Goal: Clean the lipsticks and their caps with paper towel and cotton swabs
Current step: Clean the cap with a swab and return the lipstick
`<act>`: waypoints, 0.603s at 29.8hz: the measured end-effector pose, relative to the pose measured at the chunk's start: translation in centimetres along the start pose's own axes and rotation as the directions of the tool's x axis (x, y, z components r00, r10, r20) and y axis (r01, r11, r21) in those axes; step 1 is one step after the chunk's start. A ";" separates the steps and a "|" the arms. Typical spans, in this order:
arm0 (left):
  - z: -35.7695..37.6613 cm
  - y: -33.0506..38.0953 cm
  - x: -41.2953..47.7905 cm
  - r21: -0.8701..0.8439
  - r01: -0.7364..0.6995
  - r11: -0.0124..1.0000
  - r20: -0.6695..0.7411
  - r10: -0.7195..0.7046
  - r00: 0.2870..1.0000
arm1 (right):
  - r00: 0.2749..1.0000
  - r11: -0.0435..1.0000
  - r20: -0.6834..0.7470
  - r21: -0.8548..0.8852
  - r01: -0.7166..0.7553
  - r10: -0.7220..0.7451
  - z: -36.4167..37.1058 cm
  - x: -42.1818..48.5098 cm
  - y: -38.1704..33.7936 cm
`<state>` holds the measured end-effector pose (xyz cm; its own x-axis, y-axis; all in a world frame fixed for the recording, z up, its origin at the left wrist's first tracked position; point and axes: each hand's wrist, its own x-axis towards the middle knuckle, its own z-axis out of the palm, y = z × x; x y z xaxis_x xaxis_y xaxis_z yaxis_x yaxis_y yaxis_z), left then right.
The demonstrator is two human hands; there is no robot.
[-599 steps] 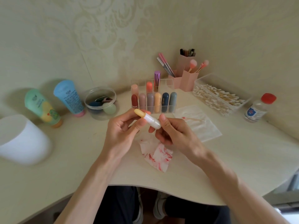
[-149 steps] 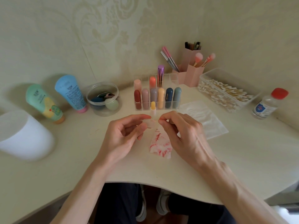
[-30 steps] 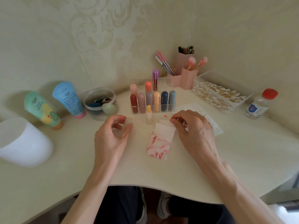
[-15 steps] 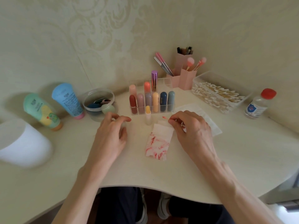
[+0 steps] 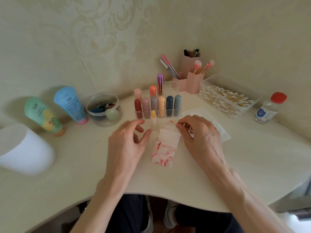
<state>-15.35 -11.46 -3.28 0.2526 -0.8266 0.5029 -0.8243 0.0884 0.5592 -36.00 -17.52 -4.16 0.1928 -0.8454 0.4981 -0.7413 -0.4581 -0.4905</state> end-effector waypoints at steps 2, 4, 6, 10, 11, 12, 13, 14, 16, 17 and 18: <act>0.8 0.5 0.3 -0.025 0.073 0.997 0.045 -0.072 0.996 | 1.000 1.000 -0.002 -0.002 -0.003 0.003 -0.1 0.0 0.0; 1.6 0.8 0.7 -0.052 0.127 0.990 0.081 -0.123 0.989 | 1.000 1.000 -0.005 -0.007 -0.007 0.007 0.0 0.0 0.0; 2.2 1.0 1.0 -0.086 0.163 0.983 0.103 -0.154 0.983 | 1.000 1.000 -0.009 -0.010 -0.007 0.007 0.0 0.0 0.1; 2.8 1.3 1.5 -0.071 0.188 0.980 0.118 -0.179 0.977 | 1.000 1.000 -0.015 0.016 0.021 -0.021 -0.1 -0.1 -0.1; 2.8 1.3 1.6 -0.081 0.191 0.978 0.106 -0.182 0.977 | 1.000 0.999 -0.018 0.034 0.026 -0.026 -0.1 -0.1 -0.2; 2.7 1.2 1.6 -0.104 0.194 0.975 0.096 -0.185 0.978 | 0.999 0.998 -0.021 0.058 0.030 -0.029 -0.2 -0.1 -0.3; 2.6 1.2 1.6 -0.142 0.199 0.970 0.094 -0.187 0.978 | 0.999 0.996 -0.024 0.085 0.035 -0.033 -0.3 -0.1 -0.4; 2.3 1.3 1.6 -0.203 0.210 0.956 0.103 -0.193 0.976 | 0.999 0.992 -0.023 0.118 0.039 -0.037 -0.4 0.0 -0.5; 1.6 1.5 1.5 -0.377 0.272 0.885 0.158 -0.228 0.961 | 0.999 0.973 -0.026 0.223 0.053 -0.048 -0.7 0.1 -0.9; 1.1 1.6 1.4 -0.466 0.310 0.829 0.195 -0.246 0.950 | 0.998 0.956 -0.037 0.286 0.065 -0.057 -0.9 0.2 -1.2; 0.7 1.6 1.3 -0.537 0.342 0.771 0.235 -0.253 0.939 | 0.996 0.935 -0.054 0.345 0.080 -0.065 -1.0 0.2 -1.4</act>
<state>-16.70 -12.75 -2.18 0.3268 -0.9286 0.1757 -0.2772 0.0836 0.9572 -35.55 -16.76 -2.64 0.2059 -0.7976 0.5670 -0.4559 -0.5909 -0.6656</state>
